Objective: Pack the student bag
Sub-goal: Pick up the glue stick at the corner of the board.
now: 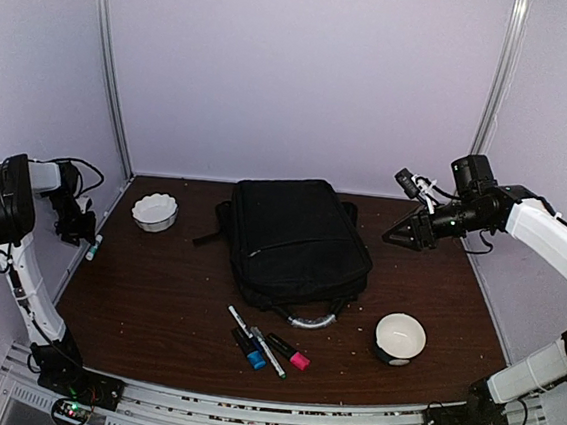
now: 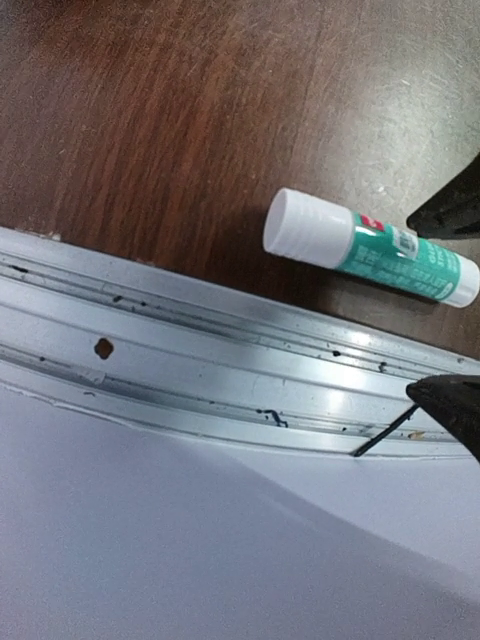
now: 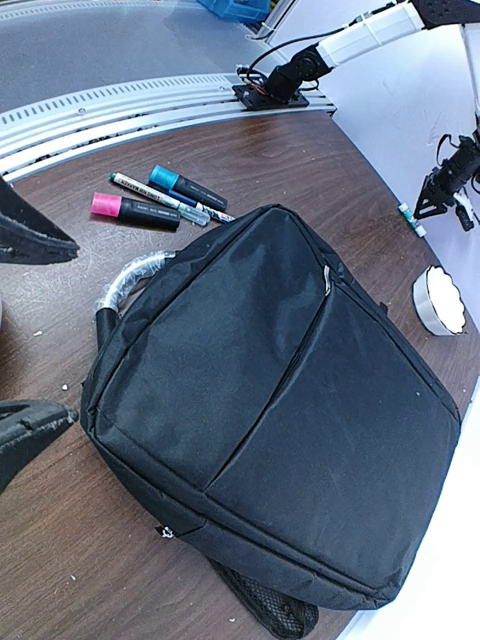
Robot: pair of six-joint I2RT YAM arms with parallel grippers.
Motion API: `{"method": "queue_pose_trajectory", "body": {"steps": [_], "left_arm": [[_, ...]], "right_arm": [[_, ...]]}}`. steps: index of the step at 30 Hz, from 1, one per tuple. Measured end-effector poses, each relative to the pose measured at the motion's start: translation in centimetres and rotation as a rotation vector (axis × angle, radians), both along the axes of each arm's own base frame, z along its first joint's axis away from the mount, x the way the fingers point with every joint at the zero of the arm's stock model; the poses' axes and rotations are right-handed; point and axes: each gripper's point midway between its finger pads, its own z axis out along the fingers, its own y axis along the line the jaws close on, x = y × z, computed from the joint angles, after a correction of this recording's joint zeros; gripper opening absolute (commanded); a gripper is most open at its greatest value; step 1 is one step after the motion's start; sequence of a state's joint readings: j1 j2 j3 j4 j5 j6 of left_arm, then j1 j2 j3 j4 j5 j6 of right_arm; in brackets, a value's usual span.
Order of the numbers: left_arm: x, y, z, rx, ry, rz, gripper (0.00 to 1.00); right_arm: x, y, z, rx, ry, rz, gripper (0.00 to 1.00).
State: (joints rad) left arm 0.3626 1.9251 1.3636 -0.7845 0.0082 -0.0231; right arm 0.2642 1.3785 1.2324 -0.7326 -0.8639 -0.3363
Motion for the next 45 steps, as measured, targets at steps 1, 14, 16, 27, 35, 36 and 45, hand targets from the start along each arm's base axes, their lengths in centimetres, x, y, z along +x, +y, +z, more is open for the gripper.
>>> {"method": "queue_pose_trajectory", "body": {"steps": [1,14,16,27,35,36,45], "left_arm": [[0.1,-0.1,-0.3,-0.005,0.002,-0.002,0.46],[0.5,-1.4,-1.0,-0.051,0.004,-0.044,0.34],[0.6,-1.8,-1.1,-0.051,0.005,-0.053,0.34],[0.3,-2.5,-2.1,-0.048,0.049,-0.072,0.36],[-0.6,-4.1,-2.6,-0.025,0.121,-0.119,0.27],[-0.7,-4.3,-2.7,-0.022,0.129,-0.124,0.26],[-0.8,-4.8,-2.7,-0.003,0.154,-0.143,0.16]], "right_arm": [[0.0,0.0,0.0,0.000,0.000,0.000,0.46],[0.0,0.0,0.0,-0.001,0.001,0.000,0.46],[-0.1,0.0,-0.1,-0.001,0.004,0.000,0.46],[-0.1,0.0,-0.1,-0.002,0.007,0.000,0.46],[-0.2,-0.1,-0.2,-0.003,0.011,0.000,0.46],[-0.2,-0.1,-0.2,-0.004,0.011,0.000,0.46],[-0.2,0.0,-0.2,-0.004,0.013,0.000,0.46]]}}
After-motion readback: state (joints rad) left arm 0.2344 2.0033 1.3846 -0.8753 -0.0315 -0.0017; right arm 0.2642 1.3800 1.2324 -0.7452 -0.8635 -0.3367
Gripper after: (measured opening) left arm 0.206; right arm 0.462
